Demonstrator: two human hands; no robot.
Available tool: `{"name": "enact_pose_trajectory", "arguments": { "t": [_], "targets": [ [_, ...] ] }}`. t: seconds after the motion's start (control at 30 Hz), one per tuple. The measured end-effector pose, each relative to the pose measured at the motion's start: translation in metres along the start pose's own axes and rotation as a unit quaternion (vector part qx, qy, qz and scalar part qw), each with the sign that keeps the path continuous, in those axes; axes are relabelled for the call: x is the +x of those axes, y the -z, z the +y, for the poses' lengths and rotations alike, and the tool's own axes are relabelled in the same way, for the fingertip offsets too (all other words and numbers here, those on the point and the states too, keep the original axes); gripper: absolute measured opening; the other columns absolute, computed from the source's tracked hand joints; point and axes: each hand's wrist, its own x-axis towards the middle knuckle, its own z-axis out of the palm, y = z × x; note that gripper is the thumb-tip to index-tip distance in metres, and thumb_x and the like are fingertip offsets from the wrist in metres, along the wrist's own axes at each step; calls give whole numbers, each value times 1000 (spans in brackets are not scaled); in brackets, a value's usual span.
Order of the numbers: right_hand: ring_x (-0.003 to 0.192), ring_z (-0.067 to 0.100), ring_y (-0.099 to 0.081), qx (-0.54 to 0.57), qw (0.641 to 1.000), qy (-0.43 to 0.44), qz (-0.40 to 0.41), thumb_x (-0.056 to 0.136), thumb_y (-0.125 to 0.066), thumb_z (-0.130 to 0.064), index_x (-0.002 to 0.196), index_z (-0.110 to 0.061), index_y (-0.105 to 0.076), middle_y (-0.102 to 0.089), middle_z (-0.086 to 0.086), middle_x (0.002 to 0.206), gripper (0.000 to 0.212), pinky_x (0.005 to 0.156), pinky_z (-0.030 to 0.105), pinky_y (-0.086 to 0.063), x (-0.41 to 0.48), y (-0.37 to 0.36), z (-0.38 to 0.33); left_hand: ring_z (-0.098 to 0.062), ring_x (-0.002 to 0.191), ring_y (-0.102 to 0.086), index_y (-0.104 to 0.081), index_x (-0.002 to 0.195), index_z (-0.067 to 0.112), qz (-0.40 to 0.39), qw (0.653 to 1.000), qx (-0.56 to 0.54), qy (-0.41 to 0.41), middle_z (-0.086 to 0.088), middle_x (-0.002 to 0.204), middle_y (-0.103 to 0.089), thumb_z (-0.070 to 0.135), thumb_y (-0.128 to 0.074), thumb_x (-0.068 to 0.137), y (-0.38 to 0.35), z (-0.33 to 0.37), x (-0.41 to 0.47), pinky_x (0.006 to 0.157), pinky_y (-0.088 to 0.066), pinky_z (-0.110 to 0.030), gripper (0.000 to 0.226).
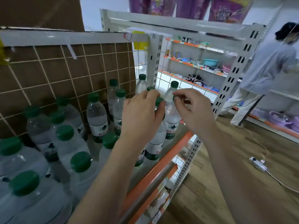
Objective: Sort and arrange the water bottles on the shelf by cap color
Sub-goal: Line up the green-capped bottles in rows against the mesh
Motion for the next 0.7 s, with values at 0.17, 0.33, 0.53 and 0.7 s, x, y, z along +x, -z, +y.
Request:
{"name": "enact_pose_trajectory", "arguments": {
  "t": [0.17, 0.33, 0.53, 0.7],
  "targets": [
    [96, 8, -59, -7, 999, 13, -34, 93, -56, -21, 108, -16, -70, -67, -6, 103, 21, 90, 31, -50, 58, -2, 49, -21, 96, -62, -58, 118, 22, -2, 999, 40, 15, 4, 109, -66, 39, -42, 101, -25, 7, 34, 89, -44, -39, 29],
    [94, 13, -63, 30, 996, 39, -73, 91, -58, -22, 105, -17, -71, -70, -2, 100, 19, 85, 28, -50, 115, -9, 93, -19, 86, -59, -58, 118, 23, 20, 994, 86, 61, 5, 107, -65, 41, -39, 101, -51, 15, 69, 84, -47, -41, 32],
    [91, 14, -60, 15, 979, -3, -203, 89, -64, -28, 106, -24, -68, -69, -3, 107, 19, 77, 23, -36, 155, -24, 144, -21, 97, -59, -55, 123, 20, -5, 985, 129, 118, 3, 111, -62, 39, -43, 101, -72, 27, 103, 88, -47, -42, 32],
    [96, 25, -62, 60, 962, -18, -264, 90, -66, -26, 120, -23, -60, -67, 6, 114, 31, 80, 30, -45, 146, -47, 172, -15, 95, -57, -55, 120, 25, -70, 979, 141, 130, 4, 112, -61, 47, -42, 97, -63, 19, 107, 85, -50, -39, 35]
  ]
}}
